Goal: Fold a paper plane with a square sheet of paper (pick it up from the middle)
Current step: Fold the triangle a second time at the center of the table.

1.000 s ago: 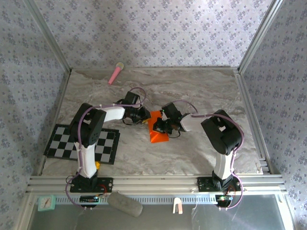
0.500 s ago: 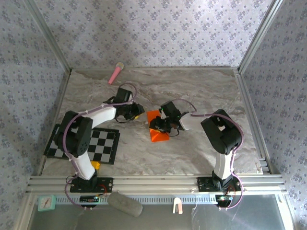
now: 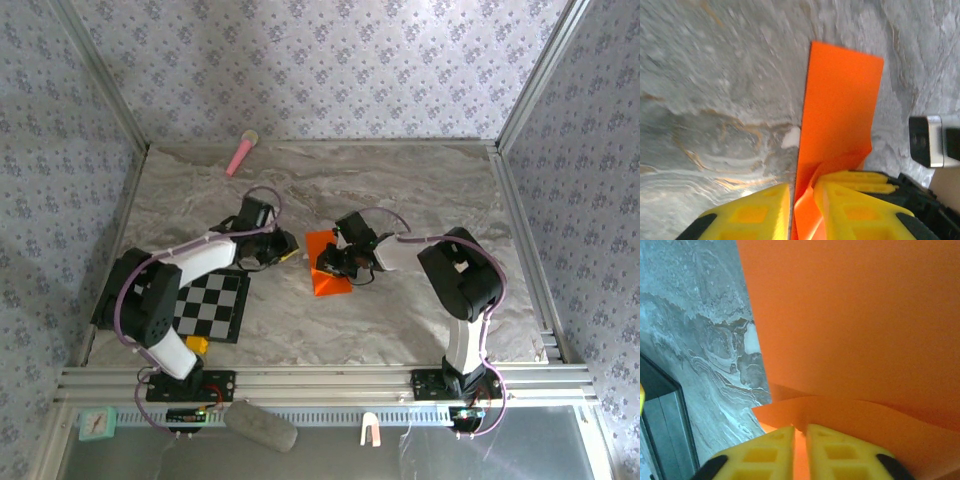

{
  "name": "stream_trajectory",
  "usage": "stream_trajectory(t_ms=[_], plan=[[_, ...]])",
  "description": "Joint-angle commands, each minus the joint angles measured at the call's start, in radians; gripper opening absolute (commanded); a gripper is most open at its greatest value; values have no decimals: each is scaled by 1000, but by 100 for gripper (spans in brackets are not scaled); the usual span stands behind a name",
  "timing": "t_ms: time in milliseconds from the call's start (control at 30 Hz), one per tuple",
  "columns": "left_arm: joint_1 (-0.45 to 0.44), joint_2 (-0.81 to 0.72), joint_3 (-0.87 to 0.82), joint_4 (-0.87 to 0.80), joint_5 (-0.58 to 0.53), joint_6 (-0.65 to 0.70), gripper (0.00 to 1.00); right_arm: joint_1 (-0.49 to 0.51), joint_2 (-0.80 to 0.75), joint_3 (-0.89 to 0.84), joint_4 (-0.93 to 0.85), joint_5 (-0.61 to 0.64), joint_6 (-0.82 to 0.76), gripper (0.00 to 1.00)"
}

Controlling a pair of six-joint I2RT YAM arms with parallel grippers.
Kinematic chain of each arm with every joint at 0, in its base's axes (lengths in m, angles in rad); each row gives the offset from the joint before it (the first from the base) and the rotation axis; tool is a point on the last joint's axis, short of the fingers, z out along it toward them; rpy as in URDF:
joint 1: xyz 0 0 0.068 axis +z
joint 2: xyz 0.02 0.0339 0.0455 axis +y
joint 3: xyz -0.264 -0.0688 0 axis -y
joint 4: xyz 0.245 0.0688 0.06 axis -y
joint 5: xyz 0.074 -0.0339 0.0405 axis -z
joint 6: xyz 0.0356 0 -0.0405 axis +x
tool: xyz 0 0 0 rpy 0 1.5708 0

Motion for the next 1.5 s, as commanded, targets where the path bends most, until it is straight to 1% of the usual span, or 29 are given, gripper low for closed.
stream_trajectory(t_ms=[0, 67, 200, 333, 567, 833, 1000, 1133, 1200, 1300, 1467], plan=[[-35, 3, -28, 83, 54, -48, 20, -2, 37, -8, -91, 43, -15, 8], [-53, 24, -22, 99, 61, -52, 17, -2, 36, -6, -98, 48, -18, 3], [-77, 62, 3, 103, 62, -52, 13, -3, 36, -2, -105, 52, -18, 0], [-99, 102, 37, 76, 50, -43, 10, -4, 38, 0, -105, 51, -17, 0], [-114, 142, 66, 57, 18, -33, 8, -4, 36, -7, -86, 41, -7, 0], [-120, 191, 96, 26, 1, -14, 7, -3, 32, -19, -54, 24, 11, 0], [-122, 215, 101, -4, -10, -2, 4, -5, 22, -23, -31, 9, 25, 0], [-121, 235, 110, -45, -25, 19, 1, -12, -17, -32, 3, -9, 26, 0], [-121, 243, 114, -63, -30, 34, 0, -17, -46, -37, 23, -15, 16, 0], [-121, 251, 126, -91, -35, 58, 0, -24, -80, -39, 13, -6, -38, 2], [-120, 259, 152, -120, -33, 89, 0, -46, -81, -39, -28, 8, -103, 2]])
